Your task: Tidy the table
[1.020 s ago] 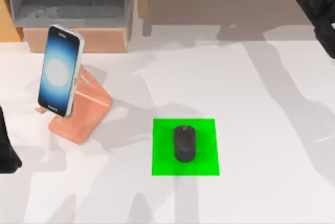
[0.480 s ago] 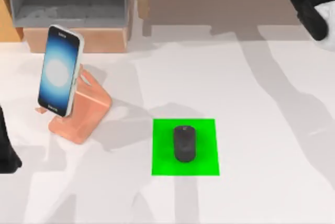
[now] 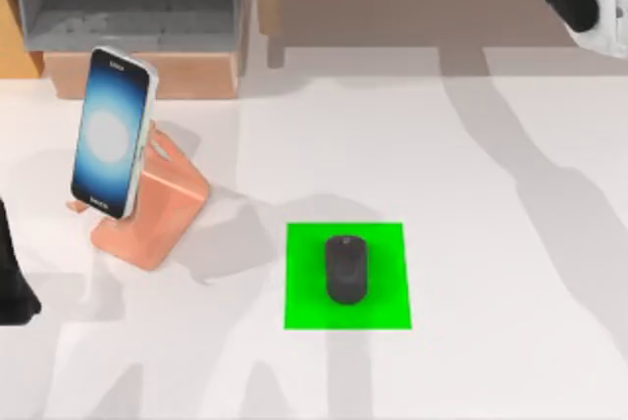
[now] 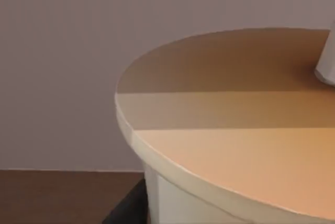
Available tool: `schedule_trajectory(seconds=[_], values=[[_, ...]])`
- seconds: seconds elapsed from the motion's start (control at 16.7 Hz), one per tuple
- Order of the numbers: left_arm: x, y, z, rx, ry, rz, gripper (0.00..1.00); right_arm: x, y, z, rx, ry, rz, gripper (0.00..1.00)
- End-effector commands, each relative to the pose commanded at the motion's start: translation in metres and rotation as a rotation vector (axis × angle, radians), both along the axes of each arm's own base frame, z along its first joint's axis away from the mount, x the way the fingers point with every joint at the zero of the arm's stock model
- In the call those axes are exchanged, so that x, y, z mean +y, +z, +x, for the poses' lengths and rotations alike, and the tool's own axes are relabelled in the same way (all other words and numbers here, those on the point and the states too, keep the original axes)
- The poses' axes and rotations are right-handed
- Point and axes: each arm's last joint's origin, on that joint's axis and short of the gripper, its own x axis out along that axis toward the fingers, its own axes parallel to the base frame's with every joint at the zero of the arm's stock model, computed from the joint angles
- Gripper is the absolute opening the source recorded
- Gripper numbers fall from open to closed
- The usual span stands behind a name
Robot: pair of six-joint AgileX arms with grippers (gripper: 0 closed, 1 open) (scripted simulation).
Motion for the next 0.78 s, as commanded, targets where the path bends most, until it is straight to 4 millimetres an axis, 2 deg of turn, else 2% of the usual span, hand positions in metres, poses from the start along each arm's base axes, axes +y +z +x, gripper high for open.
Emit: schedule_trajectory(seconds=[0.42, 0.78], values=[[0.0000, 0.0000, 0.0000, 0.000, 0.000, 0.000, 1.00, 0.0001, 0.0004, 0.0002, 0.000, -0.003, 0.003, 0.00], [0.0000, 0.0000, 0.0000, 0.000, 0.000, 0.000, 1.00, 0.0001, 0.0004, 0.0002, 0.000, -0.003, 0.003, 0.45]])
